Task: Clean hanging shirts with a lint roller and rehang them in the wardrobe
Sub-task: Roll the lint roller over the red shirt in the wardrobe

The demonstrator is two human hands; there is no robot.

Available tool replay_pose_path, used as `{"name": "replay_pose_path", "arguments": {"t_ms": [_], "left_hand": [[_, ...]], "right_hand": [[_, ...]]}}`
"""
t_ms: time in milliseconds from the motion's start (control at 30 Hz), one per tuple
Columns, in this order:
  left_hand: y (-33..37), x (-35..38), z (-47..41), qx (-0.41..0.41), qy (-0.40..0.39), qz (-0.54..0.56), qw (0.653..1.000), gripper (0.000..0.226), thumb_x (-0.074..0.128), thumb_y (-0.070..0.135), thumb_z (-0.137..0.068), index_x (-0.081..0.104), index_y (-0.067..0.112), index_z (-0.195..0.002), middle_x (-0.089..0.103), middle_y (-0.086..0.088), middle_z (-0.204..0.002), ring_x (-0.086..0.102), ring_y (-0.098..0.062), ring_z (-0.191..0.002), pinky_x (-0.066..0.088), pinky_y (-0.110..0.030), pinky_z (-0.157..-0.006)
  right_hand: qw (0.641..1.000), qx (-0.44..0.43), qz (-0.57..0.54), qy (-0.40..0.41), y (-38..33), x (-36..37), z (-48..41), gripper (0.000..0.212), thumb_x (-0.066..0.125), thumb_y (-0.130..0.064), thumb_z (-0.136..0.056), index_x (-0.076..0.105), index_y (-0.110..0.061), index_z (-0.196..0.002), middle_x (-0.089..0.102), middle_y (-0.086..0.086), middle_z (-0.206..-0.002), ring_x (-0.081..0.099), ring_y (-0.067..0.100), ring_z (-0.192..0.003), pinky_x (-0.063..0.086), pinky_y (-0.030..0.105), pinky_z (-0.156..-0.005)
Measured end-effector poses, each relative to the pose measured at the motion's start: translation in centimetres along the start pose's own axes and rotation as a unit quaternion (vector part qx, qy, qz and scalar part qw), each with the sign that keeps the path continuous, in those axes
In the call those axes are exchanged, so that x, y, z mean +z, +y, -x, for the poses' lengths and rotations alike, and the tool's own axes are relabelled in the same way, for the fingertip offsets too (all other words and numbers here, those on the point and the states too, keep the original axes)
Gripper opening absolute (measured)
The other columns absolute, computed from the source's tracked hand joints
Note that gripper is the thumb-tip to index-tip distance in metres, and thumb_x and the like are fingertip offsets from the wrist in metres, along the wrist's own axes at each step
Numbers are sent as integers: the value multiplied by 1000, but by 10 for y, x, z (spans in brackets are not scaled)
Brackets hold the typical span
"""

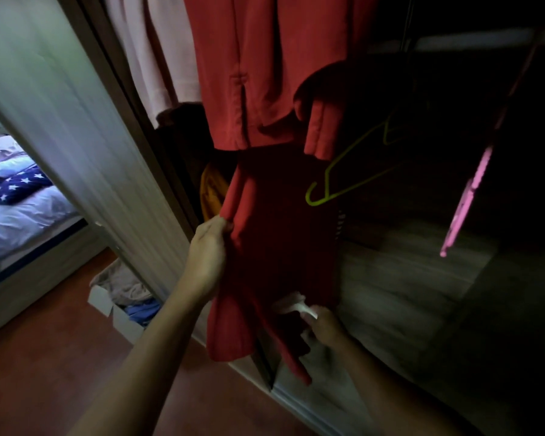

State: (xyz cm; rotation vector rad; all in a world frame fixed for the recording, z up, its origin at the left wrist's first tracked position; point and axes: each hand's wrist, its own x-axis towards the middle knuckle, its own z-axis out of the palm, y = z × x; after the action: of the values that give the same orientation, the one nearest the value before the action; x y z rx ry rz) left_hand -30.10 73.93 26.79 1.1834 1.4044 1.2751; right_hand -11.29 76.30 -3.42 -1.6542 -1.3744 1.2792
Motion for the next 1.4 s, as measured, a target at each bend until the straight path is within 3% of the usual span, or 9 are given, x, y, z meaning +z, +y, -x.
{"name": "replay_pose_path", "arguments": {"t_ms": [133, 300, 500, 733, 967, 1067, 1133, 1233, 1400], "left_hand": [[2, -4, 2, 5, 8, 3, 1000, 20, 45, 15, -90, 49, 18, -70, 39, -3, -59, 37, -15, -50, 27, -30, -51], [4, -3, 5, 4, 8, -5, 1000, 28, 42, 13, -93, 45, 18, -65, 39, 0, -54, 36, -13, -44, 28, -26, -46], [6, 6, 4, -6, 4, -9, 1000, 19, 43, 15, -92, 54, 11, -77, 46, -4, -60, 45, -16, -51, 35, -25, -48], [10, 4, 7, -5, 1, -12, 1000, 26, 42, 14, -93, 47, 16, -67, 43, 2, -51, 41, -11, -45, 32, -21, -42], [16, 2, 12, -26, 52, 20, 998, 11, 47, 16, -92, 57, 13, -88, 50, -12, -85, 45, -25, -75, 35, -34, -62], [22, 1, 14, -25, 67, 25, 997, 21, 47, 13, -93, 52, 17, -73, 45, -12, -76, 41, -25, -65, 32, -31, -56], [22, 0, 13, -27, 71, 19, 997, 21, 46, 13, -93, 50, 19, -72, 47, -11, -87, 42, -24, -74, 30, -31, -57], [21, -2, 12, -18, 64, 12, 998, 14, 44, 13, -93, 57, 10, -89, 48, -11, -93, 42, -26, -83, 29, -31, -57], [18, -1, 12, -12, 58, -29, 998, 21, 42, 16, -96, 53, 11, -78, 46, -6, -66, 39, -18, -56, 33, -27, -50]], "right_hand": [[999, -26, 38, -9, -11, -12, -5, 12, 62, -20, -97, 70, -11, -99, 67, 3, -86, 63, 18, -81, 44, 21, -67], [977, -172, -68, 104, -102, -56, 1, 5, 61, -19, -97, 65, -18, -94, 57, -9, -70, 54, -4, -58, 38, 11, -57], [946, -237, -143, 166, -191, -97, 11, 26, 57, -31, -99, 53, -27, -74, 53, -5, -67, 46, 1, -51, 36, 15, -48], [971, -189, -101, 111, -97, -74, -9, 9, 60, -20, -98, 66, -27, -100, 65, -7, -82, 58, -6, -71, 45, 12, -67], [998, -4, 40, 52, 29, -57, -47, 18, 68, -20, -92, 70, -5, -103, 72, 9, -91, 66, 22, -84, 51, 35, -77], [990, 73, 120, 23, 41, -62, -70, 21, 68, -16, -92, 67, 1, -105, 70, 13, -95, 63, 22, -85, 45, 31, -74], [985, 85, 146, 24, 38, -69, -81, 25, 69, -19, -91, 67, 2, -106, 69, 12, -94, 63, 24, -85, 45, 30, -72], [985, 77, 146, 46, 15, -80, -93, 28, 71, -19, -89, 67, 2, -107, 70, 14, -94, 66, 29, -88, 48, 32, -72], [991, -9, 49, 122, -49, -99, -84, 25, 65, -17, -94, 69, 2, -110, 71, 13, -98, 67, 26, -92, 42, 23, -71]]}}
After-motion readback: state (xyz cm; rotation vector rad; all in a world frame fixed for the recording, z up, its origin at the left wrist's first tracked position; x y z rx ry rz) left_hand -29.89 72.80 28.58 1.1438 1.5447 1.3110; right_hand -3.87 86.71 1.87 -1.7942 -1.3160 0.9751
